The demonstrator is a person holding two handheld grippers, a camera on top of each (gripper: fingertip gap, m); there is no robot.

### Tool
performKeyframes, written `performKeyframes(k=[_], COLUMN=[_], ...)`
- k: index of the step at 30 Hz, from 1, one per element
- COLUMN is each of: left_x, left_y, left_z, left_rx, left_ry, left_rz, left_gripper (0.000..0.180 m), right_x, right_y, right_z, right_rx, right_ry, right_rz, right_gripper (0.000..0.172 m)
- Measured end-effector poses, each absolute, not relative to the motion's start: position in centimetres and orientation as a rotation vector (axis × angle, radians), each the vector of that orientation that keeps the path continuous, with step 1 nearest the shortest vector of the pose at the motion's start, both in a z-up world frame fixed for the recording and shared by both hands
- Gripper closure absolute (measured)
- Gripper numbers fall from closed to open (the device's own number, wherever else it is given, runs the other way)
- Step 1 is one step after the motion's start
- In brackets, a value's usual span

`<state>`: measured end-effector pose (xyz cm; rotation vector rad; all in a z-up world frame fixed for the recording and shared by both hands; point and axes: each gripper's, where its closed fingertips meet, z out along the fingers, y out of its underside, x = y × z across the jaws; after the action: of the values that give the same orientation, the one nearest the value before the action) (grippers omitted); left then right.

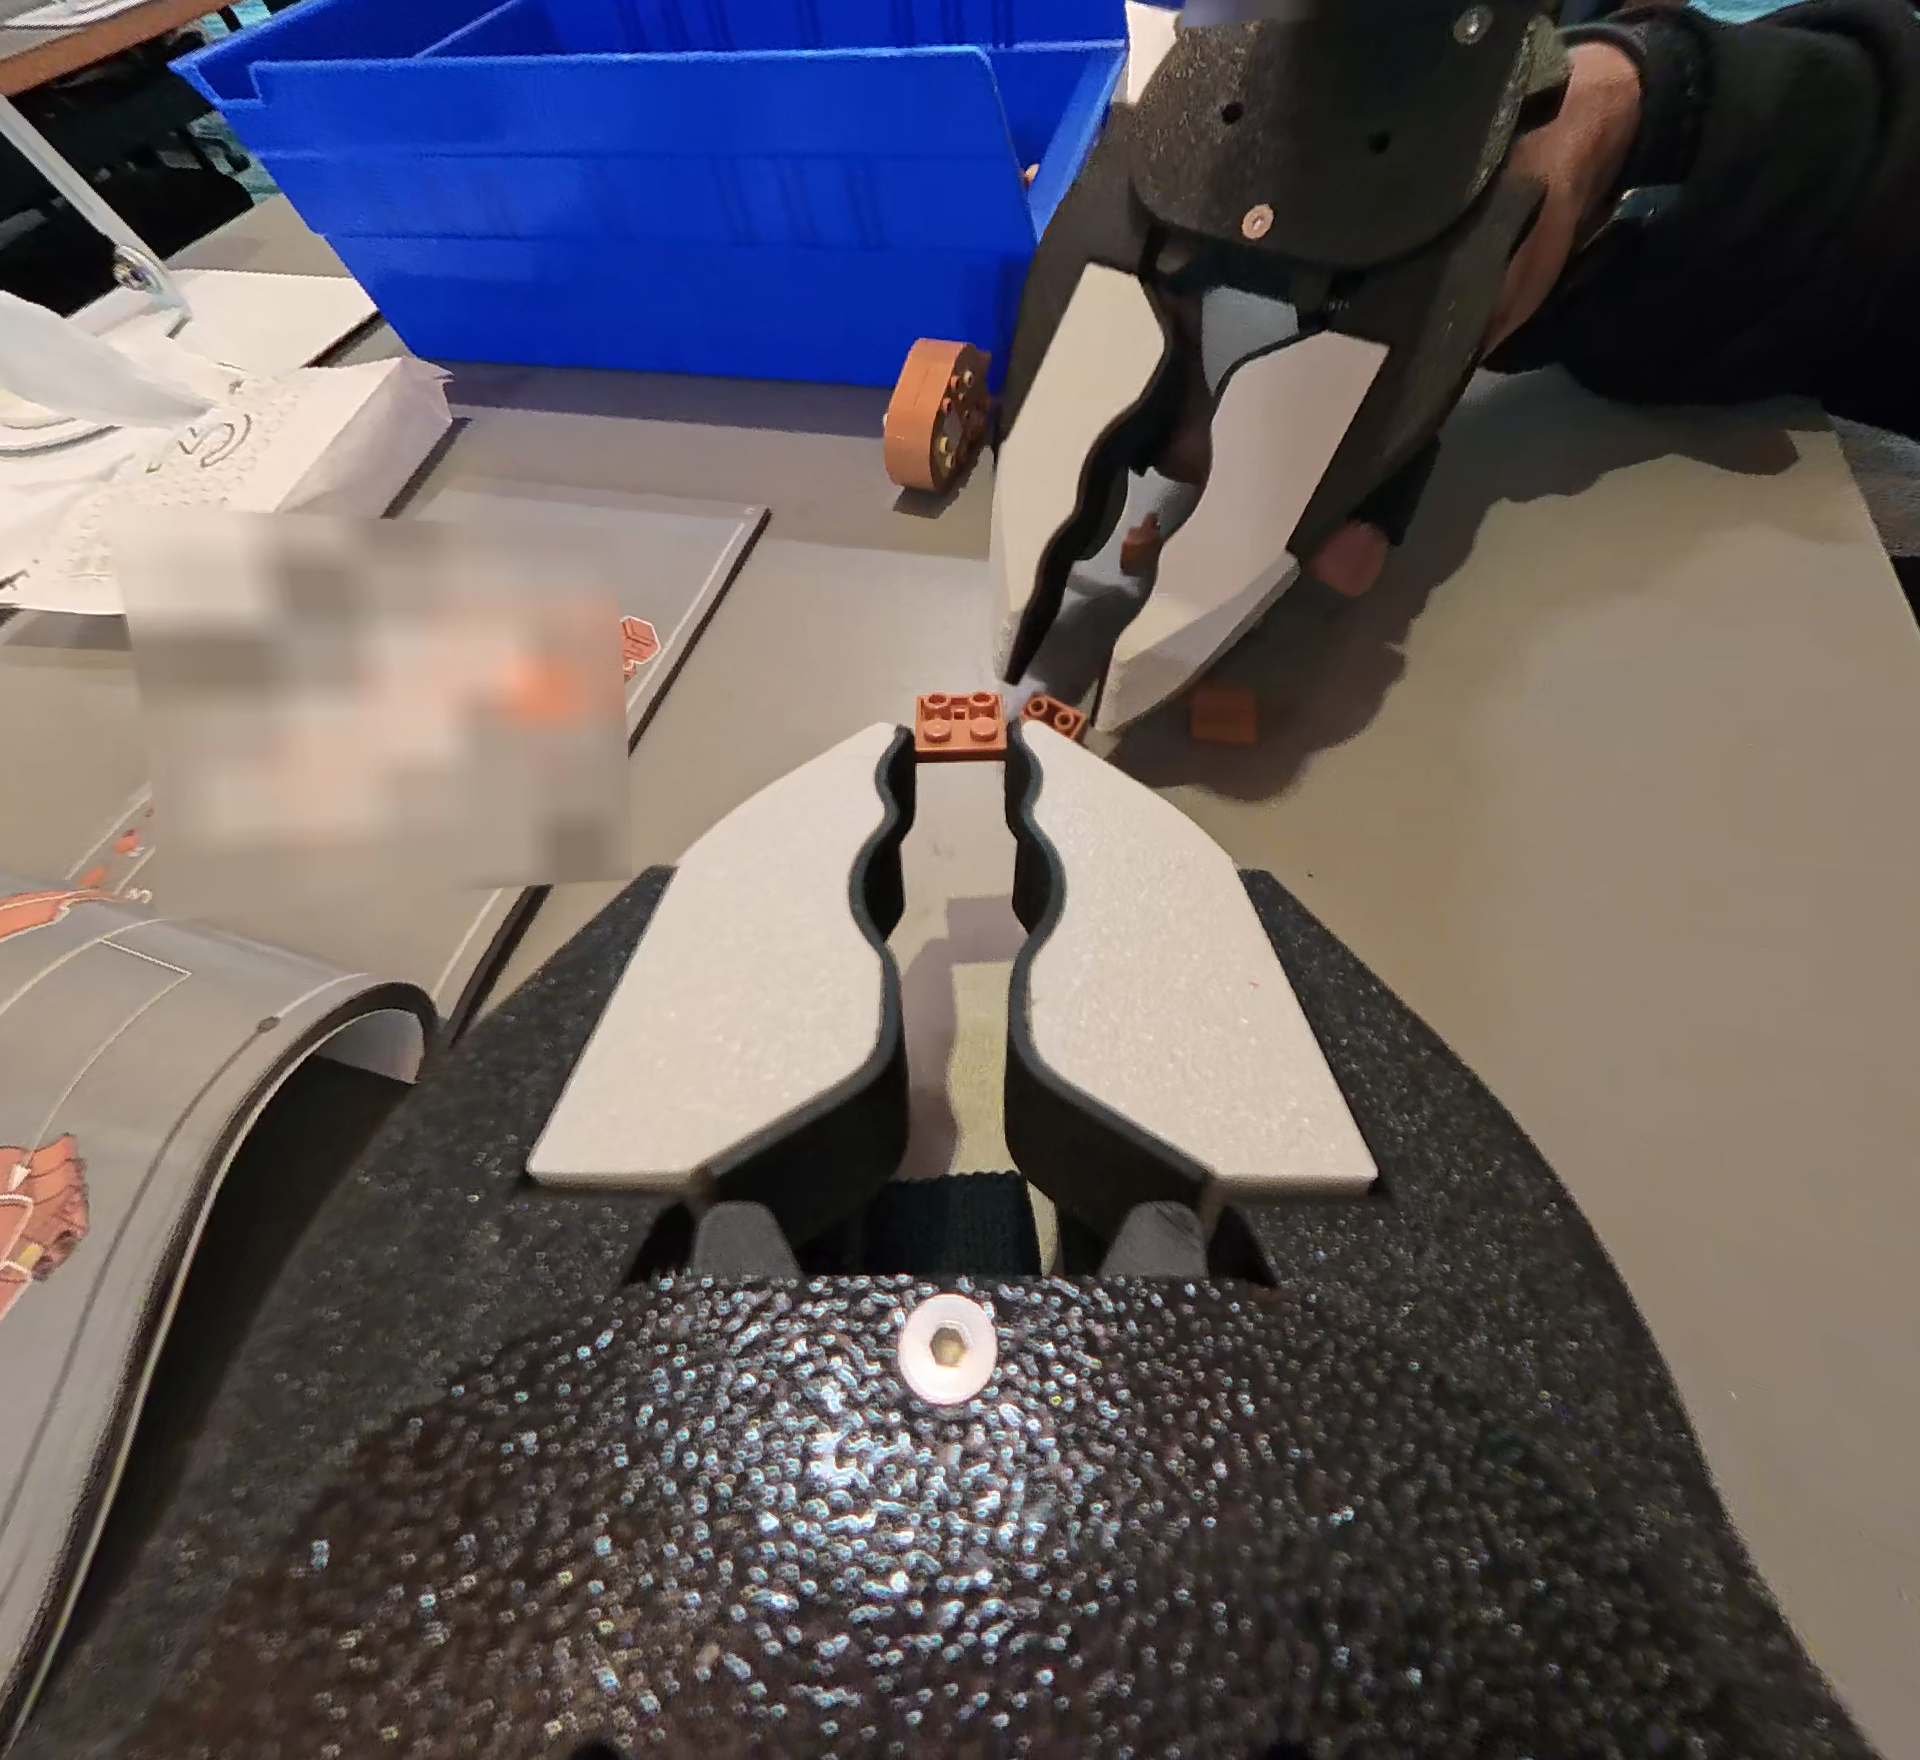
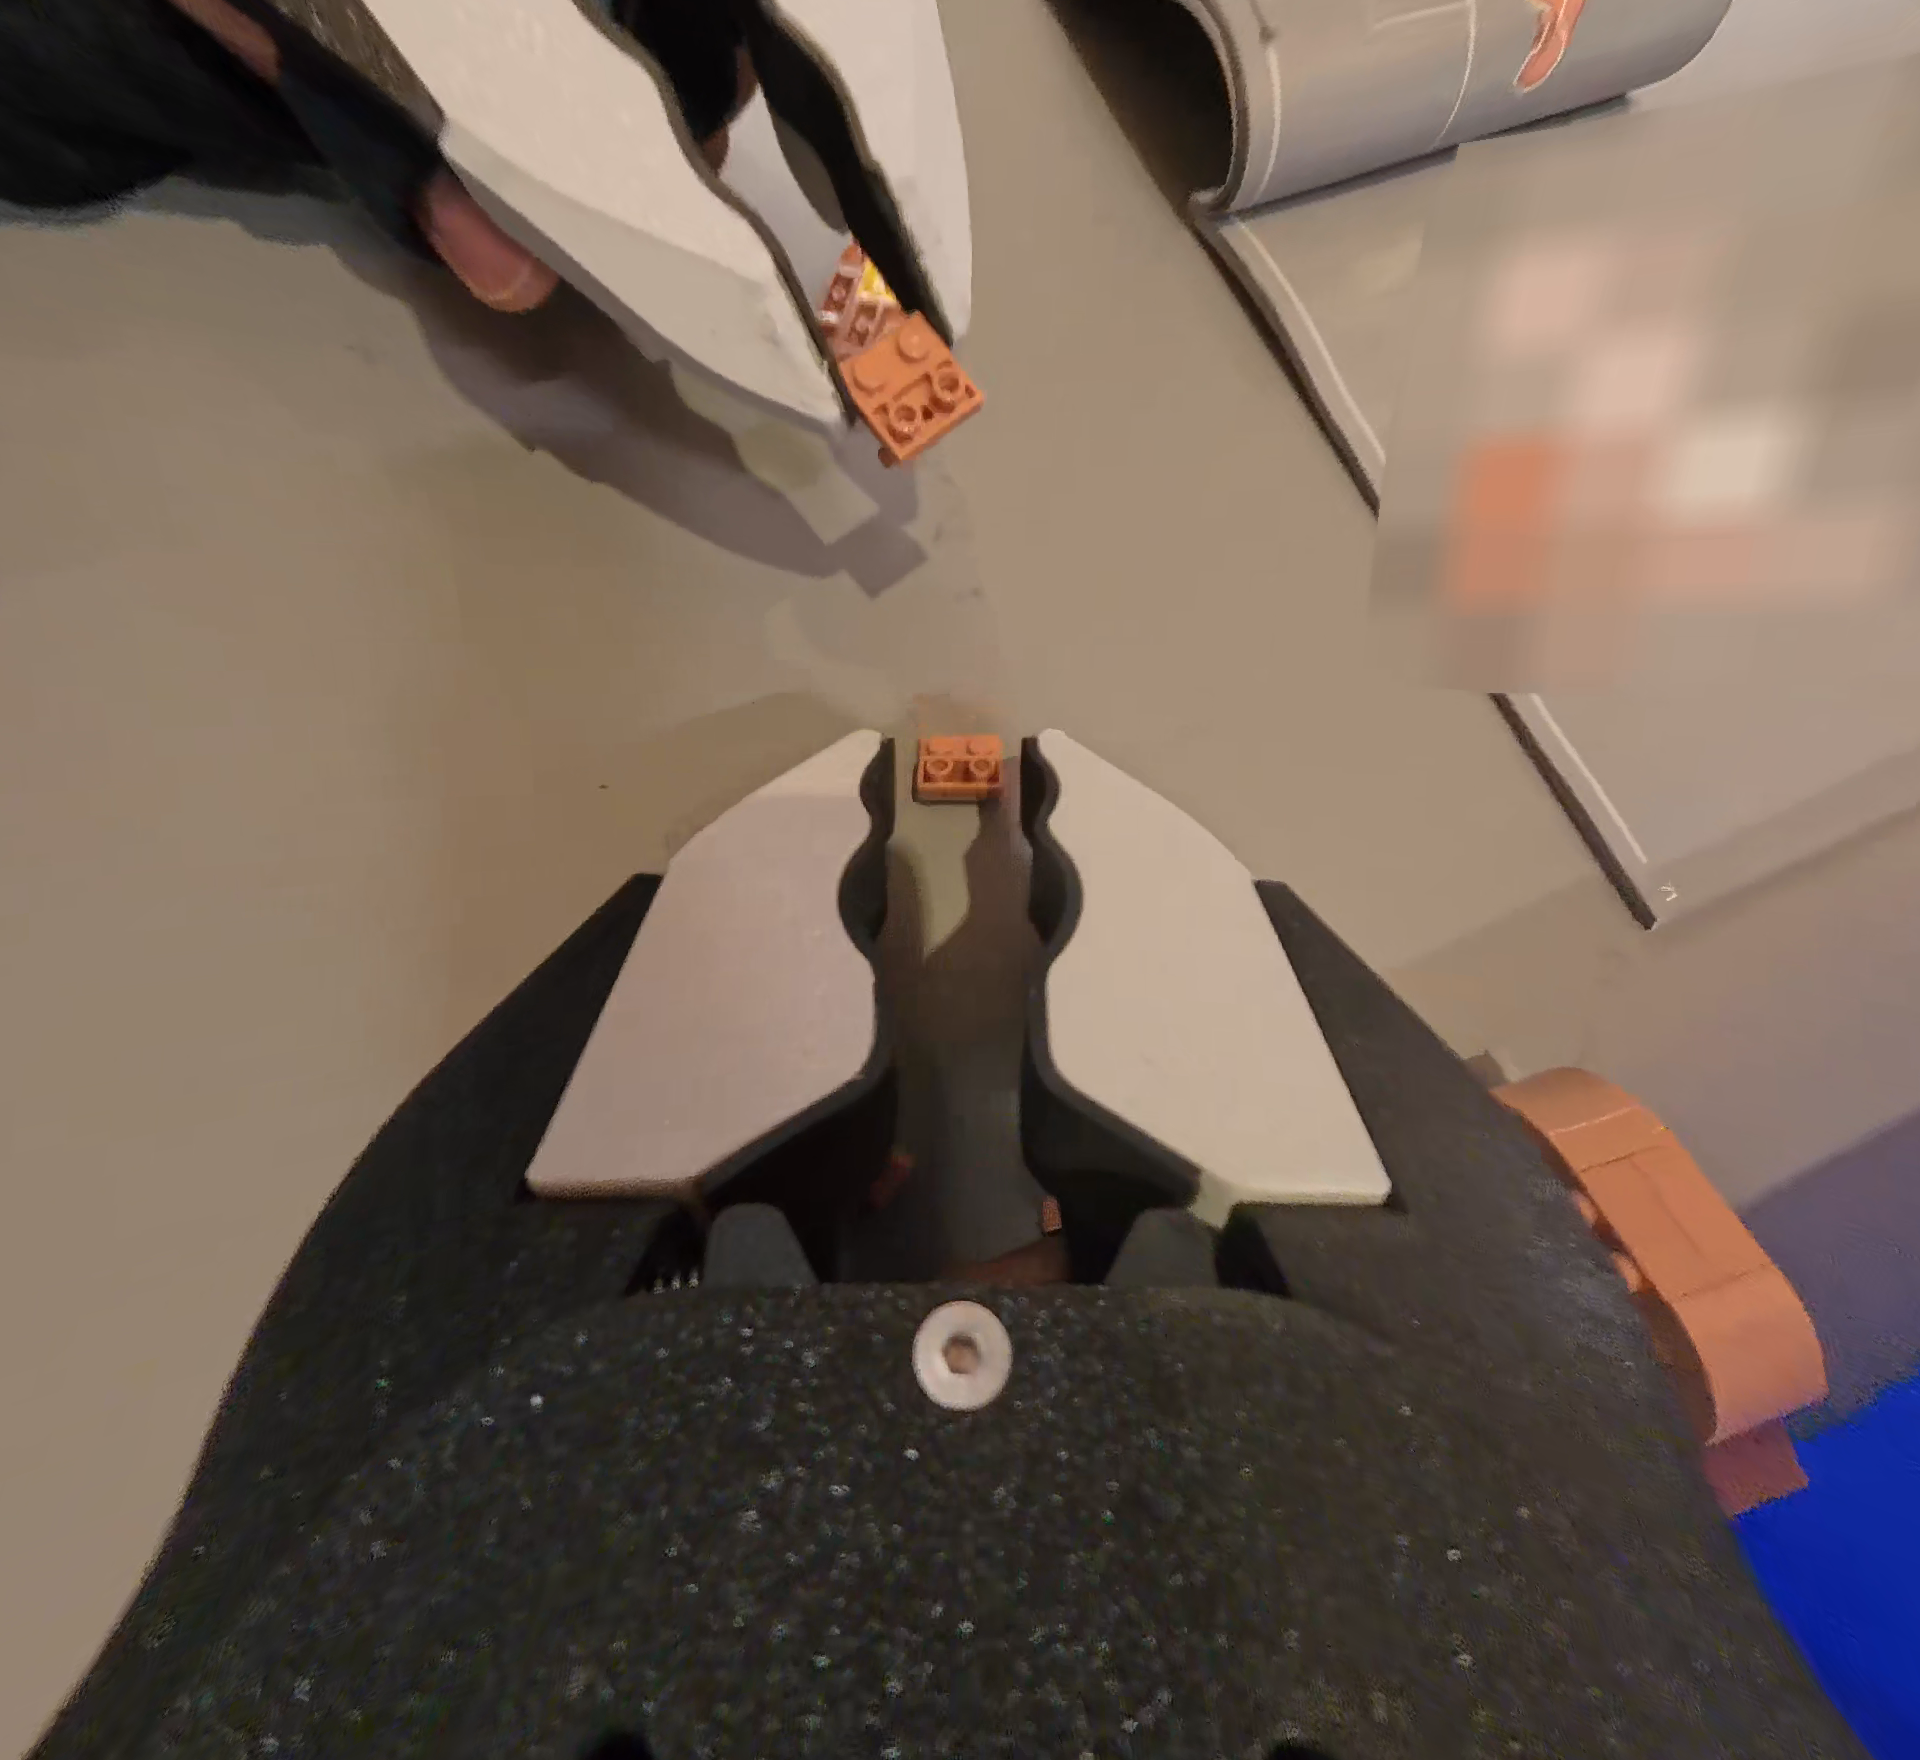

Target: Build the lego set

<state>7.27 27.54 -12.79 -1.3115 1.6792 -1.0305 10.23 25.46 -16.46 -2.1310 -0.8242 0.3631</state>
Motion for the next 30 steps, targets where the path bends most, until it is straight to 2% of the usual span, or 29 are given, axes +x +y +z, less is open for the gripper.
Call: performKeyframes(k=[6,13,30], left_x=[7.7,8.4,8.4], left_y=[26.8,26.8,27.2], left_z=[-11.9,-10.5,-9.2], left_rx=[-1.337,-1.446,-1.558], left_ry=[1.613,1.423,1.183], left_rz=[-1.138,-1.329,-1.574], left_gripper=[0.164,0.164,0.164], right_x=[9.0,8.4,8.3], right_y=[26.3,27.1,28.2], right_z=[-12.7,-11.0,-9.6], right_rx=[-1.901,-1.764,-1.651], right_ry=[-0.779,-0.745,-0.646], right_rz=[0.359,0.232,0.062], right_gripper=[0.152,0.154,0.165])
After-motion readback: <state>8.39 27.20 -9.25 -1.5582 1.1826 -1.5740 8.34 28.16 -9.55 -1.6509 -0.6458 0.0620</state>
